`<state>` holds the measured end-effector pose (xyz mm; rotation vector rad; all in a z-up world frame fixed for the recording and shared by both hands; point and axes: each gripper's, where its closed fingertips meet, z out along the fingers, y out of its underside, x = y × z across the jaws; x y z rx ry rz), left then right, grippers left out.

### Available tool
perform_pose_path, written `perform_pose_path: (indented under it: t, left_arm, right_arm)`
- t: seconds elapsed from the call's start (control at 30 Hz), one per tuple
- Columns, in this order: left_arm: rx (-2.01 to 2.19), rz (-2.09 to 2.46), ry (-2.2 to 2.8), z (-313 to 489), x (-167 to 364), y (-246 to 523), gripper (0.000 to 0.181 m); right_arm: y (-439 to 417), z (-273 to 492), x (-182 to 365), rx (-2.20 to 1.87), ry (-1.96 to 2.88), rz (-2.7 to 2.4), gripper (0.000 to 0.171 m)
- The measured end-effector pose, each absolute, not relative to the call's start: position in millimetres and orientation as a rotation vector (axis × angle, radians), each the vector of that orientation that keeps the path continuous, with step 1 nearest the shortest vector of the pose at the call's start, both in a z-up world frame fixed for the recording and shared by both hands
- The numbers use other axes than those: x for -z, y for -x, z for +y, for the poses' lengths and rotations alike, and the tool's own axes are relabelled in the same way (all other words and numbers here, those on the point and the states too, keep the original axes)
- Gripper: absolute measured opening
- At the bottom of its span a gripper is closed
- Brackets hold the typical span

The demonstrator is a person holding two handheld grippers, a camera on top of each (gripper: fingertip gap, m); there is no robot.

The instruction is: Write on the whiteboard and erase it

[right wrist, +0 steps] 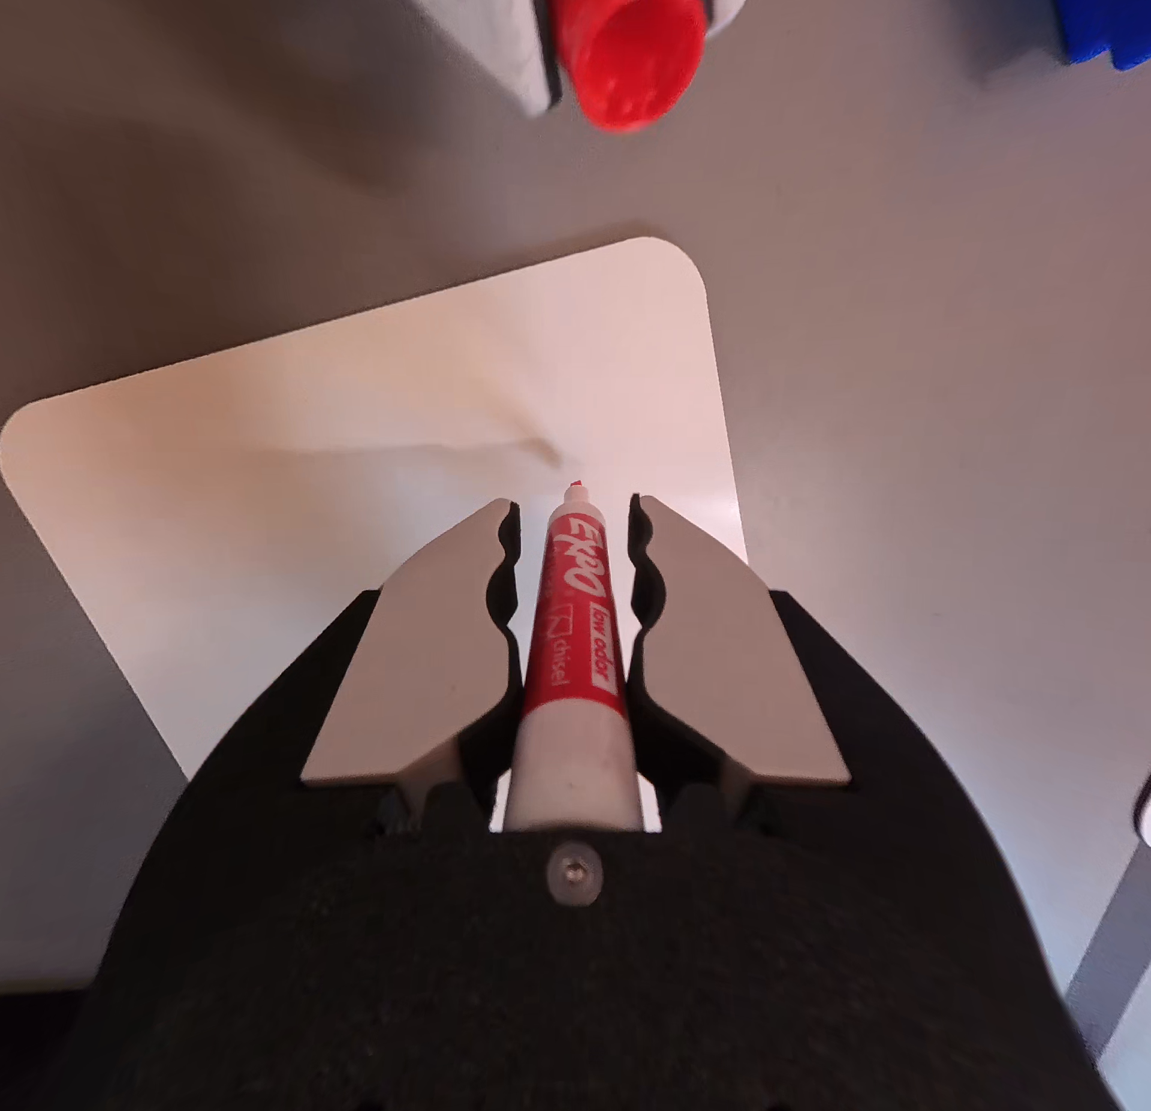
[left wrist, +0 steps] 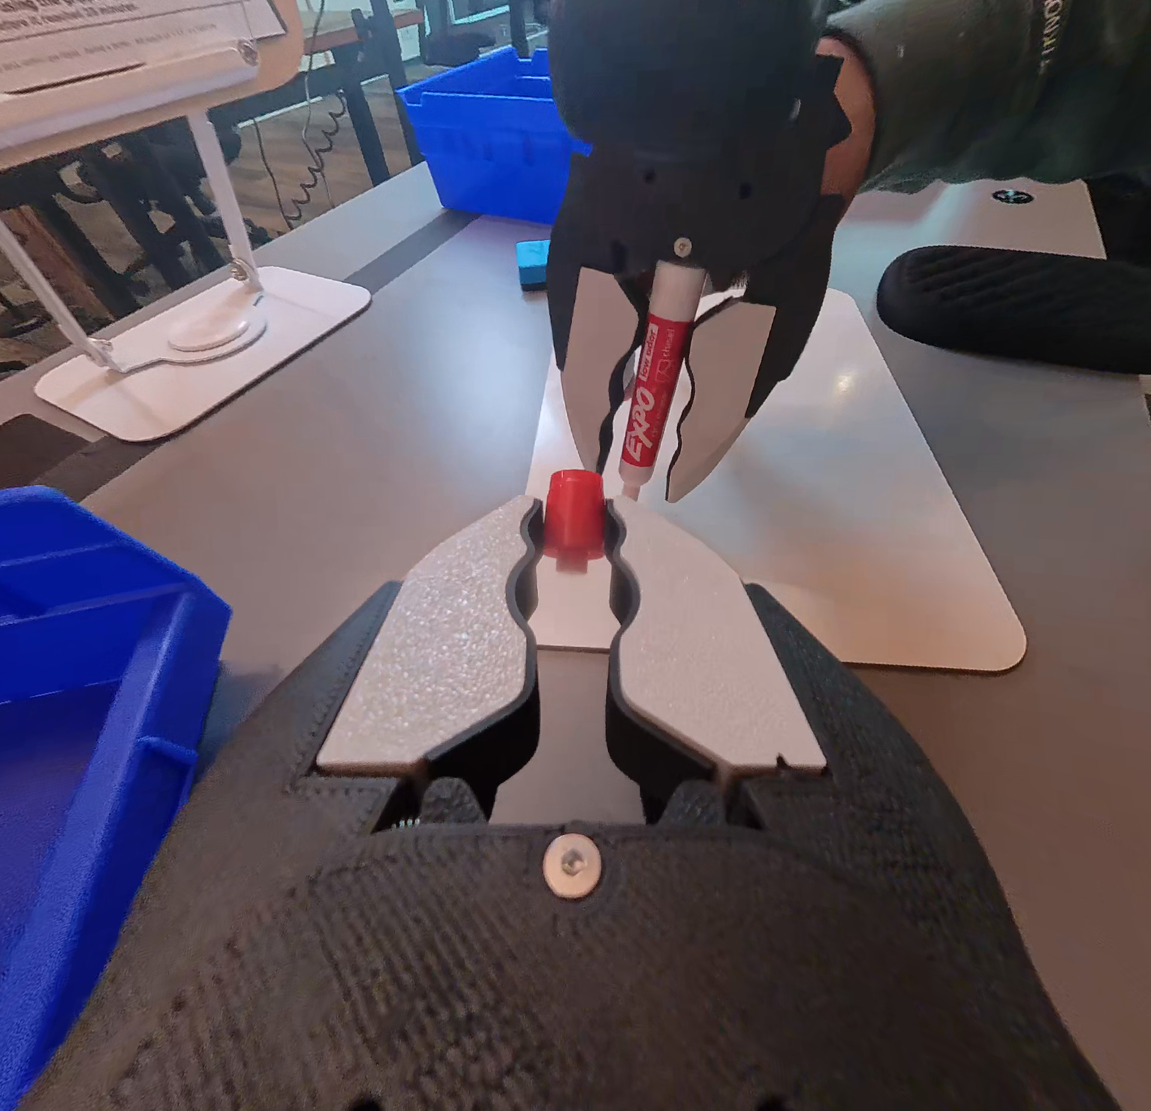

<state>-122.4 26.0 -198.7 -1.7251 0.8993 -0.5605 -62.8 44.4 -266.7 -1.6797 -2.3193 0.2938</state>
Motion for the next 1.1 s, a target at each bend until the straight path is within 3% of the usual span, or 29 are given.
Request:
perform_pose_path:
  t: [0.6, 1.1]
  left_arm:
    - [0.523, 0.714, 1.717, 33, 186, 162, 0.018]
    - [0.535, 0.703, 1.752, 37, 193, 164, 0.018]
  right_arm:
    - [70, 49, 273, -0.201, 1.668, -2.413, 0.034]
    - [44, -24, 274, -0.321, 1.618, -2.556, 0.034]
